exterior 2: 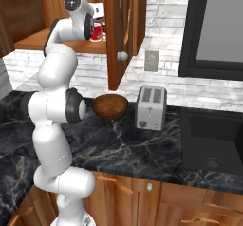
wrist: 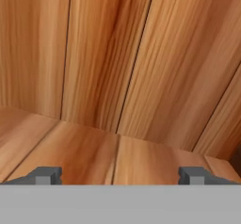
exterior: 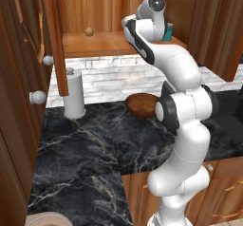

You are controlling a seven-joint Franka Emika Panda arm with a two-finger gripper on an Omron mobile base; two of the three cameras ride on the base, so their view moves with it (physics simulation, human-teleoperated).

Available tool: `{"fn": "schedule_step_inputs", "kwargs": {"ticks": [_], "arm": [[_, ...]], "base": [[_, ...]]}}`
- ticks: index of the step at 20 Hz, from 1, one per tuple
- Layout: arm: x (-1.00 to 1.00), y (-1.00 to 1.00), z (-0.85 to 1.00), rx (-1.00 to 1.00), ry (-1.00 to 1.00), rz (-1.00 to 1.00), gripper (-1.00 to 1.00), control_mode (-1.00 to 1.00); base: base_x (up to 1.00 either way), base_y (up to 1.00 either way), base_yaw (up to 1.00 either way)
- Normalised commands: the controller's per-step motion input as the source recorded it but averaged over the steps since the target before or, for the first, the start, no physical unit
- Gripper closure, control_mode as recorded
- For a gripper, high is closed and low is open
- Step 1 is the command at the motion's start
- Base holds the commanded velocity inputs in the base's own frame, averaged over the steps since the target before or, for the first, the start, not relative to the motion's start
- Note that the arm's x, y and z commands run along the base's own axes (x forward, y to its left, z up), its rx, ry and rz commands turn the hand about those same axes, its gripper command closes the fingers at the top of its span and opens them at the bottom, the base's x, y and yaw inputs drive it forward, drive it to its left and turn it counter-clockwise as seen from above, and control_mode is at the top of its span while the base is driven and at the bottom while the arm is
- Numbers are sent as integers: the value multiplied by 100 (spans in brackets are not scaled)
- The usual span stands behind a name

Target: Pick the cans from the counter and place them in their designated side in the cabinet.

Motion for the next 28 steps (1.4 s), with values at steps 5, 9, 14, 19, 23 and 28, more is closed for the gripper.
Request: {"fn": "schedule_step_inputs", "kwargs": {"ticks": [5, 9, 14, 19, 23, 28], "arm": [[0, 0, 11, -2, -7, 1, -100, -100], [0, 0, 5, -2, -9, 2, -100, -100], [-16, 0, -13, -4, -18, 3, -100, -100], [-41, 0, 2, -2, -15, 4, -100, -100], [-60, 5, 7, 0, -2, 2, -100, -100], [-77, 12, 16, 0, 1, 1, -100, -100]], "base": [[0, 0, 0], [0, 0, 0], [0, 0, 0], [0, 0, 0], [0, 0, 0], [0, 0, 0]]}}
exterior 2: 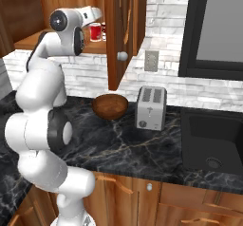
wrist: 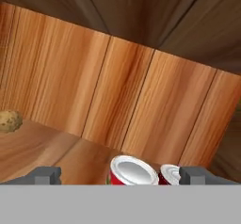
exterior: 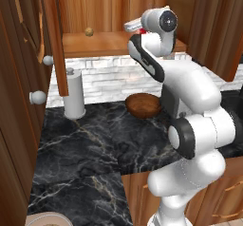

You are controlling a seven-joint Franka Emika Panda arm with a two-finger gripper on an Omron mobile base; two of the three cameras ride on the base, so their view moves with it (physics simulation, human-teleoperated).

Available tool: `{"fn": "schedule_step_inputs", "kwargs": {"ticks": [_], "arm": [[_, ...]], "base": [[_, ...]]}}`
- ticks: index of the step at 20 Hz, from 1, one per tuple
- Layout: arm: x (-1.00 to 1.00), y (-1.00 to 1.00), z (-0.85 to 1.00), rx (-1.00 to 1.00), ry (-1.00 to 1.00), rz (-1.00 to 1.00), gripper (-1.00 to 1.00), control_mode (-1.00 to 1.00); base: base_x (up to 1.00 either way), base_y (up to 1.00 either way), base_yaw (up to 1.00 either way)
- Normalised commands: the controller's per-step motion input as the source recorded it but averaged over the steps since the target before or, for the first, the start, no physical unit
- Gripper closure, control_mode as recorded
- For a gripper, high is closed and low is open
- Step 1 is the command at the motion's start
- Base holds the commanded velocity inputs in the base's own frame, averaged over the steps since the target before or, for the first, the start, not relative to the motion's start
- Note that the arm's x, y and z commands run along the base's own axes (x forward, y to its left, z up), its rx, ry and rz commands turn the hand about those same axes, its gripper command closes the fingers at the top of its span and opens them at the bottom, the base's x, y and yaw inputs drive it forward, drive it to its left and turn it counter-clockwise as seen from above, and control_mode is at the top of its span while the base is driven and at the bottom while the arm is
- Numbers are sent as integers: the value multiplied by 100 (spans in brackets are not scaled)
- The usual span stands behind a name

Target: Pick the cans from the counter and place them in their designated side in the cabinet.

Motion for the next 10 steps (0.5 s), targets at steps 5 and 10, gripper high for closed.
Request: {"fn": "schedule_step_inputs", "kwargs": {"ticks": [5, 10], "arm": [[-84, 19, 14, 0, 1, 1, -100, -100], [-99, 5, 0, -2, -6, 2, -100, -100]], "base": [[0, 0, 0], [0, 0, 0]]}}
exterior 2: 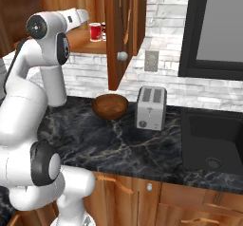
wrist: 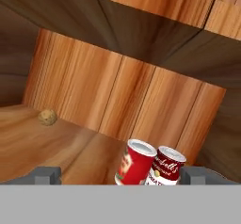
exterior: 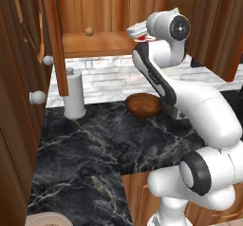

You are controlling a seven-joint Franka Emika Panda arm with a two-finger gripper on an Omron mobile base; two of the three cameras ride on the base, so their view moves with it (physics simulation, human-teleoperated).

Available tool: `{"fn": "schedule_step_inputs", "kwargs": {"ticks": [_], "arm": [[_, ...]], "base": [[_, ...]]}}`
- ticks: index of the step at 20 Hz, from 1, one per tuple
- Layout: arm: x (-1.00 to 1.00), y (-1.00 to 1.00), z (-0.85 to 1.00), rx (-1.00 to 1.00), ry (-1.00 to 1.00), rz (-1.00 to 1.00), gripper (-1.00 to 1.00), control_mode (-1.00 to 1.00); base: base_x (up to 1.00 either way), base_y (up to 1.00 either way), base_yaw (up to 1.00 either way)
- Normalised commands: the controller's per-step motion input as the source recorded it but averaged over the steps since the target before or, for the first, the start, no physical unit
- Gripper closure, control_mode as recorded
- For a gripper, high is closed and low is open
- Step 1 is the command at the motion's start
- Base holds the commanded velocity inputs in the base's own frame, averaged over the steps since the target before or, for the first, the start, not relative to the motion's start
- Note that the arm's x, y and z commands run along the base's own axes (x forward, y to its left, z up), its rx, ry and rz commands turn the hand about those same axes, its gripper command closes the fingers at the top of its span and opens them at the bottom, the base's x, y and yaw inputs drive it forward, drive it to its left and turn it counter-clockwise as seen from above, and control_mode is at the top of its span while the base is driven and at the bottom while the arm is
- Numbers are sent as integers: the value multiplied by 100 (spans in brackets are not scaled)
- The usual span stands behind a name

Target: Pick the cans from the counter and place them in their designated side in the cabinet.

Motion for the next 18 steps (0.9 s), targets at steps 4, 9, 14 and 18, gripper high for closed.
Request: {"fn": "schedule_step_inputs", "kwargs": {"ticks": [4, 9, 14, 18], "arm": [[-100, 0, 0, -2, -8, 2, -100, -100], [-100, 0, -1, -2, -10, 2, -100, -100], [-99, 0, 0, -2, -3, 1, -100, -100], [-94, 0, 0, -3, 3, 2, -100, -100]], "base": [[0, 0, 0], [0, 0, 0], [0, 0, 0], [0, 0, 0]]}}
